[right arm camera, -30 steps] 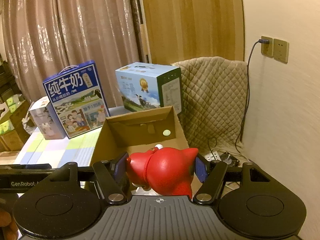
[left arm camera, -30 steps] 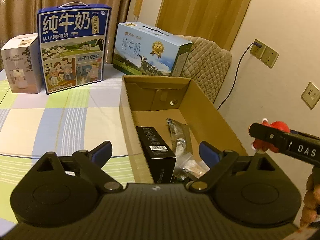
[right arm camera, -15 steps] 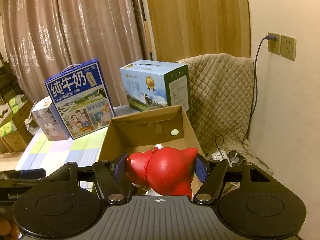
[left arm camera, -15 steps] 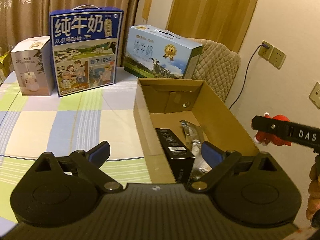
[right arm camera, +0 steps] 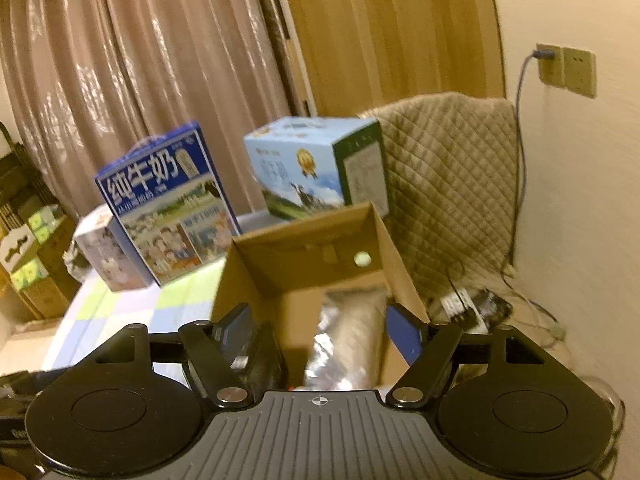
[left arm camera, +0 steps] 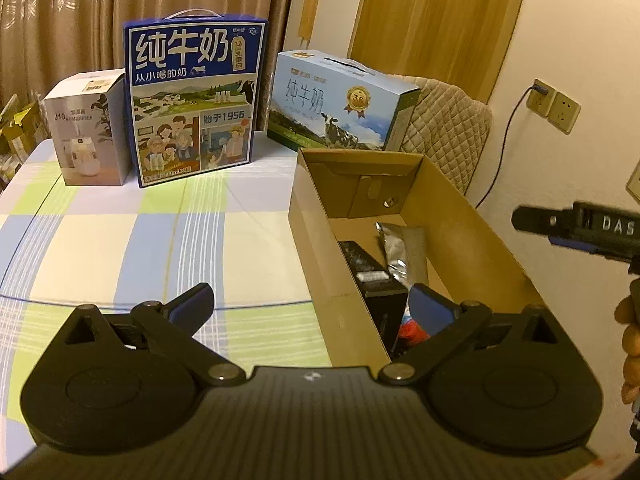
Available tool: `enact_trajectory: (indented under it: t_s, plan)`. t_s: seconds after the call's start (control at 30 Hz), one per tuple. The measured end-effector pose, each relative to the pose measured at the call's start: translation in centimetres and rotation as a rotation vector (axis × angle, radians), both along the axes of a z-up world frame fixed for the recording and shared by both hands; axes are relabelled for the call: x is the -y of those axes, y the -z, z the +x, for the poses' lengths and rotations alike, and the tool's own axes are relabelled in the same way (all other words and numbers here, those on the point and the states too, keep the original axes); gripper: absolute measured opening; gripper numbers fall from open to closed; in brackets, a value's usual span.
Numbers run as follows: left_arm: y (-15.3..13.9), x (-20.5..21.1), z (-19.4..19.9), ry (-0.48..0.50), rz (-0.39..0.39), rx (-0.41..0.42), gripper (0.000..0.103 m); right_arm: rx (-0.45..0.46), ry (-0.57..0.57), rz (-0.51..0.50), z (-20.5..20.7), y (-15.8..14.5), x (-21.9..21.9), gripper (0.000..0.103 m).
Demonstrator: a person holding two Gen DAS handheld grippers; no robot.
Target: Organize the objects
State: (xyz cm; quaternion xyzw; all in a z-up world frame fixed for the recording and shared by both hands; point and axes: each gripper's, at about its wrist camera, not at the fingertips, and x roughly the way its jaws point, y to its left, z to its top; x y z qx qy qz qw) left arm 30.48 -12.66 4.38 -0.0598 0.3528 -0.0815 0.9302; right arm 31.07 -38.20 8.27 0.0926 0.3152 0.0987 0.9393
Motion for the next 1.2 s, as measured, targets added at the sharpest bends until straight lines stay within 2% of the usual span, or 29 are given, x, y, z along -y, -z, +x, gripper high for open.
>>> enact_trajectory:
  t_s: [0.23, 0.6, 0.73, 0.9, 1.2]
  plan:
    - [-0.5, 0.3, -4.1, 0.005, 0.020, 0.007, 0.102, -0.059, 0.010, -0.033, -5.0, -0.1, 1.2, 0.071]
    - [-1.5, 1.2, -10.9, 0.002, -0.001, -0.032, 0.102, -0.083, -0.008, -0.067, -13.3, -1.2, 1.8, 0.071]
    - [-1.7, 1.7, -12.9, 0.009, -0.003, -0.041, 0.102, -0.086, -0.025, -0.082, -15.3, -1.3, 1.5, 0.071]
    - [-1.5, 1.8, -14.9, -0.012, 0.031, -0.050, 0.102, -0.090, -0.044, -0.096, -17.2, -1.2, 1.2, 0.071]
    - [-0.8, 1.4, -17.4, -0.001, 0.037, -0.083, 0.102, -0.101, -0.083, -0.119, -20.4, -0.4, 0.5, 0.071]
